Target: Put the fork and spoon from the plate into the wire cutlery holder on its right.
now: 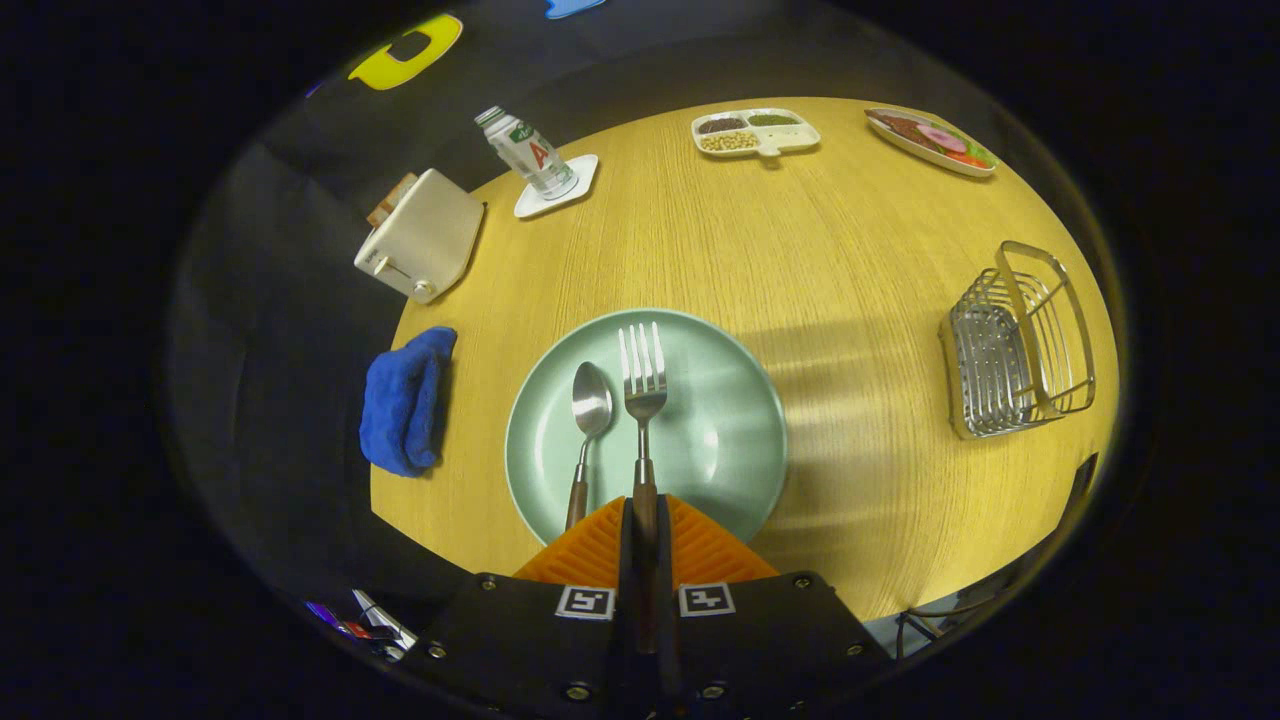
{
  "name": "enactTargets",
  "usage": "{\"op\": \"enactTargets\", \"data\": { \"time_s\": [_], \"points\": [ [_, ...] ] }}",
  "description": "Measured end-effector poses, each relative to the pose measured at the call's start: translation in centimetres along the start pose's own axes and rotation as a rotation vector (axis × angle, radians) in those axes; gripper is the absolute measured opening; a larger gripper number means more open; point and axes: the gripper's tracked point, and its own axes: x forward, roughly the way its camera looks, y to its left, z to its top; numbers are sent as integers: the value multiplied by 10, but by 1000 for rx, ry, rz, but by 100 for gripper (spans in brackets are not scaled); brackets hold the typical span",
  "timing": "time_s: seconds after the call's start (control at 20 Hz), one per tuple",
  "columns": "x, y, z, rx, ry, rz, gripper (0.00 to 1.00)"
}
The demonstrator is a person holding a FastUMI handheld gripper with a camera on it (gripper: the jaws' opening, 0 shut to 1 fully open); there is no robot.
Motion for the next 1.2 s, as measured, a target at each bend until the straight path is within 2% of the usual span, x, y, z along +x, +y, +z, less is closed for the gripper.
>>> {"op": "enactTargets", "data": {
  "time_s": [0.3,0.5,0.7,0.9,1.2],
  "points": [
    [-62,-39,21,38,-64,-16,9],
    [-103,-88,19,98,-54,-94,9],
    [-135,-118,20,180,-52,-137,9],
    [-140,-141,20,211,-6,-167,9],
    [-125,-159,22,215,149,-184,9]
  ]
}}
